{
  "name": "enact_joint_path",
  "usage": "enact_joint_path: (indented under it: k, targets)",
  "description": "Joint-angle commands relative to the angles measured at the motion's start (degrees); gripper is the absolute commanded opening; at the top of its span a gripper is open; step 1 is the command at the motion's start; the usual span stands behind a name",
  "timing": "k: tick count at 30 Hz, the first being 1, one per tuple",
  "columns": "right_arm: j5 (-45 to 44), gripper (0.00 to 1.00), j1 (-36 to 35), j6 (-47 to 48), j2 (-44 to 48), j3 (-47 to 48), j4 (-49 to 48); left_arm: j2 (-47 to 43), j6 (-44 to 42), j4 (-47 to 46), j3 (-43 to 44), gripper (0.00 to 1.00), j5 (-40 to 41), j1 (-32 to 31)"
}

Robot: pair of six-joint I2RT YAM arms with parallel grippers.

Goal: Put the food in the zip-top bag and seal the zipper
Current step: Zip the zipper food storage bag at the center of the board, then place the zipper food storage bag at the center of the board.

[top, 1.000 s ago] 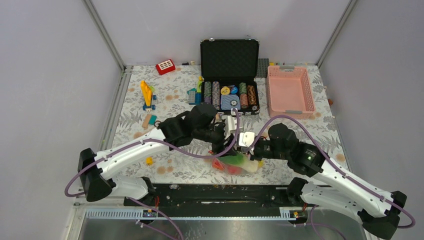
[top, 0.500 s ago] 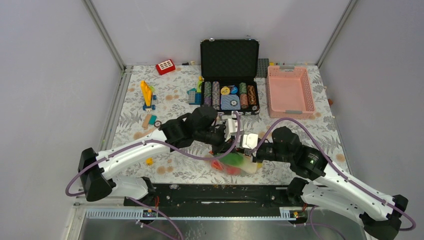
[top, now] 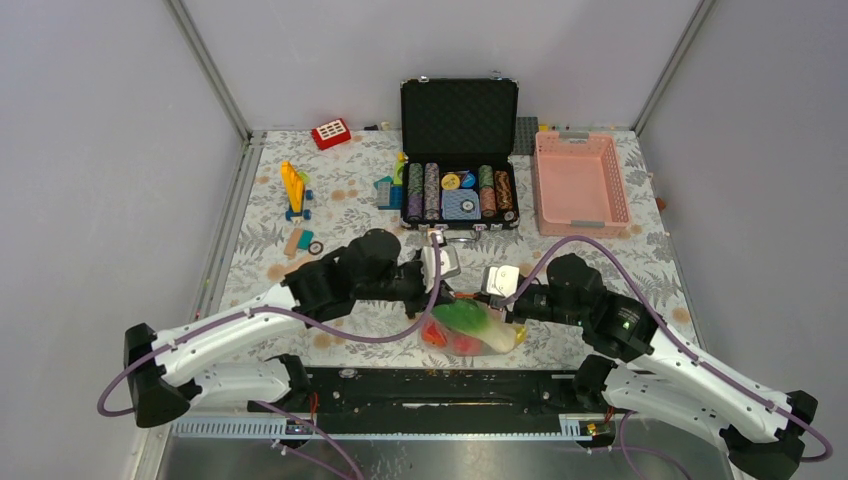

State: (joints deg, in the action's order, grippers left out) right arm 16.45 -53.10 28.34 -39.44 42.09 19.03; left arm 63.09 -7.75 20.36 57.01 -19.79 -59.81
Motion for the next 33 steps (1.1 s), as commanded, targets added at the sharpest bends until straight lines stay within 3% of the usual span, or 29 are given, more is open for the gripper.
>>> enact_joint_path:
  k: [1, 8, 16, 19, 20, 21, 22, 23, 28, 33]
  targets:
    - [-7.8, 0.00, 1.9, 1.0, 1.0, 0.8, 4.6, -6.4, 4.5, 5.2, -3.5, 0.00, 11.0, 0.7]
    - [-11.9, 0.00, 5.5, 1.6, 0.7, 1.2, 5.1, -13.3, 11.4, 7.2, -8.5, 0.00, 24.1, 0.6]
    - [-11.7, 0.00, 6.4, 1.2, 0.4, 1.6, 4.5, -16.3, 12.3, 6.3, -10.4, 0.00, 29.3, 0.7]
    - [-9.2, 0.00, 6.4, -0.7, 0.3, 1.5, 1.5, -15.3, 12.1, 5.7, -8.5, 0.00, 26.9, 0.7]
    - [-8.1, 0.00, 6.4, -1.6, 0.1, 1.7, 0.7, -15.1, 12.3, 4.9, -7.9, 0.10, 25.7, 0.7]
    - [-7.3, 0.00, 6.4, -2.6, -0.1, 2.0, 0.2, -15.2, 12.3, 4.1, -7.5, 0.37, 24.8, 0.7]
    - [-6.9, 0.00, 6.4, -3.6, -0.4, 2.3, -0.2, -15.4, 12.3, 3.1, -7.2, 0.84, 23.9, 0.7]
    - [-7.3, 0.00, 6.4, -4.7, -0.6, 2.7, -0.4, -16.0, 12.7, 2.1, -6.8, 0.97, 24.2, 0.7]
    - [-20.8, 0.00, 6.4, -14.1, -1.3, 7.0, 4.8, -23.3, 16.5, -1.3, -7.0, 0.99, 32.8, 0.7]
    - [-31.2, 0.03, 6.4, -31.1, -0.6, 12.0, 14.6, -30.6, 21.5, -6.0, -10.7, 0.99, 43.5, 0.7]
